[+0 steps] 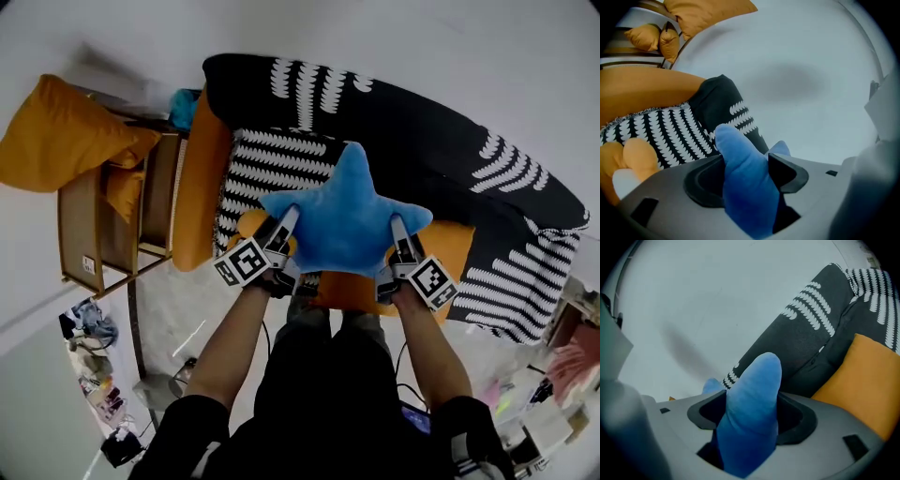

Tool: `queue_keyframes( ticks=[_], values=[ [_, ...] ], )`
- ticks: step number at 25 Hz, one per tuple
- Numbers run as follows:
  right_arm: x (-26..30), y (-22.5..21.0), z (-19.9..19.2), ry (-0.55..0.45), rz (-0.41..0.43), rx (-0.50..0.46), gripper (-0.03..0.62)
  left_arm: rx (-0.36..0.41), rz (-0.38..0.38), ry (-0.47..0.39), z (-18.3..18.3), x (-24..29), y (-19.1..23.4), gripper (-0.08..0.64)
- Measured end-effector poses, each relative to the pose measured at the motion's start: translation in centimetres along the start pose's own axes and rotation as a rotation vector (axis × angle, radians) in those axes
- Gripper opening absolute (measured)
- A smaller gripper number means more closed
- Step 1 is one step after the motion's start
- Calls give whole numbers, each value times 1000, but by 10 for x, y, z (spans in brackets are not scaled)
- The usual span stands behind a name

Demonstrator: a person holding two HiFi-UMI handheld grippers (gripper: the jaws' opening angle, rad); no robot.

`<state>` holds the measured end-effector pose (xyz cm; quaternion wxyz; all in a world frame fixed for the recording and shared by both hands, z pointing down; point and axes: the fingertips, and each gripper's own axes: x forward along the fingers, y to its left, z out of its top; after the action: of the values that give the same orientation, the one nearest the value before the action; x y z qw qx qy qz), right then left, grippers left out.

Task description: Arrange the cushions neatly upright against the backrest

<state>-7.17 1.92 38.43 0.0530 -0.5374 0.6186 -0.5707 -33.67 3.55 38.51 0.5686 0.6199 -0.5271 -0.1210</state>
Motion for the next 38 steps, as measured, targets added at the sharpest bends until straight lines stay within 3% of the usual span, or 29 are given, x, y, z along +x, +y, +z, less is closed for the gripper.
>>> queue_keyframes(
  ticks=[7,15,18,25,31,34,38],
  values=[
    [67,51,4,-51,81,-30,330,43,-54,-37,78,23,13,287],
    [149,71,6,-113,143,-50,330,89,-84,-90,145,72,49,298],
    [174,76,-2,-121,183,-88,330,118,-131,-106,168,86,58,300],
    [221,74,-29,-73,300,-157,331,171,-159,-155,202,109,98,308],
    [246,60,-44,-73,307,-137,341,181,-195,-186,212,121,117,311],
    [260,58,-59,-57,309,-184,341,150,-135,-231,216,121,137,313],
    [270,34,-79,-25,231,-152,353,71,-8,-221,196,119,176,339]
  ],
)
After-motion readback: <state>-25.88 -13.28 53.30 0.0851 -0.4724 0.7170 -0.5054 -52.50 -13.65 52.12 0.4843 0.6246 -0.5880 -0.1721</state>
